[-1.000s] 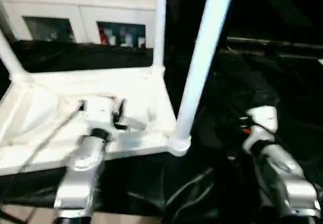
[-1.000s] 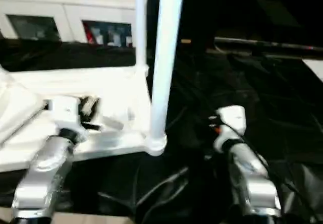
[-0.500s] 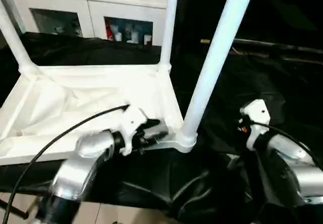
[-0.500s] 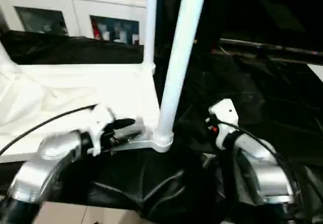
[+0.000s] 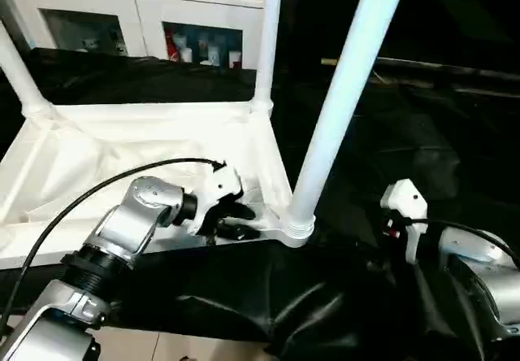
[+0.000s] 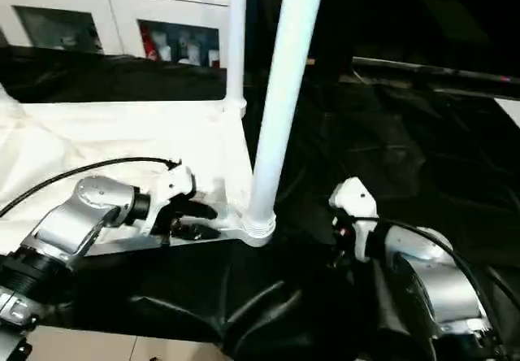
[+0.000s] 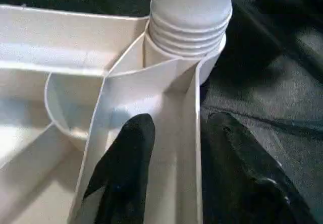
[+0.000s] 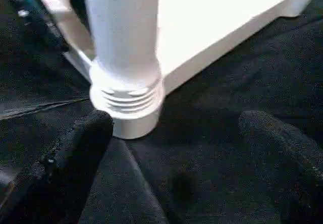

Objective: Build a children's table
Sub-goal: Move to table, then rotate leg to tighten

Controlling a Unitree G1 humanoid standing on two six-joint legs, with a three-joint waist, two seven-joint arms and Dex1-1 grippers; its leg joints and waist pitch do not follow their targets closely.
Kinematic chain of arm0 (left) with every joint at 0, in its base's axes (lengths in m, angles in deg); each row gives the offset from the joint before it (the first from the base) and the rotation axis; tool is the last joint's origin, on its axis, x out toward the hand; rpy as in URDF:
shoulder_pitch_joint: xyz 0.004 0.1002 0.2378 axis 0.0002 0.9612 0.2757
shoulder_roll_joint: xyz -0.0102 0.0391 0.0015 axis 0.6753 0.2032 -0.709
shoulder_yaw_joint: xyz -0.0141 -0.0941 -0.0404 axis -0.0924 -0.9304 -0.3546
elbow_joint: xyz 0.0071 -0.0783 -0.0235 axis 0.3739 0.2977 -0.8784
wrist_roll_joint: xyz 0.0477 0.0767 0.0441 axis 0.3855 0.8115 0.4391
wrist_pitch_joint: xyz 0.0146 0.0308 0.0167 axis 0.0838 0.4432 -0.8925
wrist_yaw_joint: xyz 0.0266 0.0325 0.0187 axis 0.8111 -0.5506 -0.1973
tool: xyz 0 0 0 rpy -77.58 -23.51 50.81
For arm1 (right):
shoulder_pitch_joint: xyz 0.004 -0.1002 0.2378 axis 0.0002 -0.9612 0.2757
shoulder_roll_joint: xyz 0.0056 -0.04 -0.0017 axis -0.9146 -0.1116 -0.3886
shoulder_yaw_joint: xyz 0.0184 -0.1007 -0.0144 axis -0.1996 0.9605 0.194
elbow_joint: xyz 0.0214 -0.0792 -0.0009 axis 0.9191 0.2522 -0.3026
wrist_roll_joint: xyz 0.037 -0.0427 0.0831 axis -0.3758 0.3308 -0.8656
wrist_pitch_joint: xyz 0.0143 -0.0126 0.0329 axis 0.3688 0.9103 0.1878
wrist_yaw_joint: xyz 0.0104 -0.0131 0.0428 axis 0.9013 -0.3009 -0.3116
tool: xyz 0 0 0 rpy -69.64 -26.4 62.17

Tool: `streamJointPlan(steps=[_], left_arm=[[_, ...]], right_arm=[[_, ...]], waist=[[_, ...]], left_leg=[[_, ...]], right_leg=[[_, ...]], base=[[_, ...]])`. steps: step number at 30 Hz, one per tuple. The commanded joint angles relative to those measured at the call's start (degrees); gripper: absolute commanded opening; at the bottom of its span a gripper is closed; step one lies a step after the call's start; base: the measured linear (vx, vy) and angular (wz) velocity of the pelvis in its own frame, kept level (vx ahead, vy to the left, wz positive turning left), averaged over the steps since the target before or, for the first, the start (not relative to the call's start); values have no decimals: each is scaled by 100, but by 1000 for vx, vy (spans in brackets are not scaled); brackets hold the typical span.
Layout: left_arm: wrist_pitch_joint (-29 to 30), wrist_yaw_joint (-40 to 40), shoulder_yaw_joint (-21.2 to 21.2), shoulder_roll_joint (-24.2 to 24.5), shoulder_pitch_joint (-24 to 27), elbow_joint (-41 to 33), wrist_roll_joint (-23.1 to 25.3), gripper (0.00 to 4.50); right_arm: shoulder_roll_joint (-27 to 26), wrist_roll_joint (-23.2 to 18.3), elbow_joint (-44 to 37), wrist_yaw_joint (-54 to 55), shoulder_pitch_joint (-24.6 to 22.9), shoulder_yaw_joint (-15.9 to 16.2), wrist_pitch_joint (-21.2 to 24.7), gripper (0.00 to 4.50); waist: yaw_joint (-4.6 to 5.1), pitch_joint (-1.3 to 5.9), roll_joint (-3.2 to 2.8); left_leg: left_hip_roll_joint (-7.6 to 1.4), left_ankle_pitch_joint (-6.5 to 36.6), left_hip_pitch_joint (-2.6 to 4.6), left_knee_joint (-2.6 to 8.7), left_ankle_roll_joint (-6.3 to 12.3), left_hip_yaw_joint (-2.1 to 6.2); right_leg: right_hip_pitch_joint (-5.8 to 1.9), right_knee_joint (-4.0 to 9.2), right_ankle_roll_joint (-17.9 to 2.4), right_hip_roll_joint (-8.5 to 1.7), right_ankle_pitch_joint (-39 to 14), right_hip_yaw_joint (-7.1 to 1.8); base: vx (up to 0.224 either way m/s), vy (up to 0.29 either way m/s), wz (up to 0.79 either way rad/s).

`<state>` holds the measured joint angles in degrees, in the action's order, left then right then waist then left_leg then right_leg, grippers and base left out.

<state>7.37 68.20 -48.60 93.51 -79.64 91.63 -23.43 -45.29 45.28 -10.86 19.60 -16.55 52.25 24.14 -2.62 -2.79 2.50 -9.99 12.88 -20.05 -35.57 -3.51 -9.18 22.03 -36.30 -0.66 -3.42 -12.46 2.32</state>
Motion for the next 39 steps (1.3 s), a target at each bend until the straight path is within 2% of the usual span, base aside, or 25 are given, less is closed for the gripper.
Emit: streamJointPlan(steps=[1,4,9,18,22,26,28,31,36,39], left_arm=[[-15,80,82,36,-116,110,49,173],[-72,122,61,11,-149,242,100,158],[-179,157,103,19,-155,401,177,103],[-396,141,175,25,-200,626,371,36],[-426,163,158,29,-201,646,367,8],[-576,182,101,-3,-159,698,291,8],[-634,221,64,-47,-112,660,214,8],[-647,252,47,-88,-56,552,145,8],[-658,267,41,-101,-34,499,110,8],[-688,269,29,-92,-42,528,115,8]], right_arm=[[117,-74,-155,-102,-35,40,-5,450],[129,-56,-154,-141,-49,48,-23,450],[132,-34,-134,-182,-19,78,-42,450],[117,8,-119,-204,3,112,-63,450],[48,-121,-151,-245,0,103,24,450],[-223,-205,-18,-146,70,152,53,450],[-449,108,252,190,247,307,-192,450],[-663,220,495,353,438,406,-275,450],[-780,335,745,366,647,537,-328,450],[-819,400,904,312,778,599,-417,450]], waist=[[-21,297,-38],[-44,301,-35],[-63,302,-24],[-68,273,-23],[-68,274,-25],[-63,279,-38],[-48,273,-22],[-43,269,-31],[-52,295,-34],[-53,279,-36]], left_leg=[[-315,694,12,471,333,65],[-319,654,11,470,308,64],[-327,573,7,474,327,66],[-337,863,9,506,218,65],[-340,872,10,508,201,58],[-346,881,7,515,194,60],[-347,866,8,525,152,55],[-343,909,18,532,73,52],[-335,589,11,511,145,33],[-335,692,8,516,149,27]], right_leg=[[-276,429,-1575,-474,-429,-273],[-278,432,-1532,-478,-469,-278],[-277,422,-1535,-490,-379,-280],[-259,479,-1401,-498,-911,-286],[-248,482,-1375,-498,-931,-289],[-237,473,-1401,-497,-873,-285],[-226,472,-1425,-495,-856,-281],[-220,475,-1401,-502,-982,-287],[-244,418,-1467,-489,-394,-291],[-246,442,-1470,-504,-555,-294]], base=[[0,0,0],[0,0,0],[0,0,0],[0,0,0],[0,0,0],[0,0,0],[0,0,0],[0,0,0],[0,0,0],[0,0,0]])
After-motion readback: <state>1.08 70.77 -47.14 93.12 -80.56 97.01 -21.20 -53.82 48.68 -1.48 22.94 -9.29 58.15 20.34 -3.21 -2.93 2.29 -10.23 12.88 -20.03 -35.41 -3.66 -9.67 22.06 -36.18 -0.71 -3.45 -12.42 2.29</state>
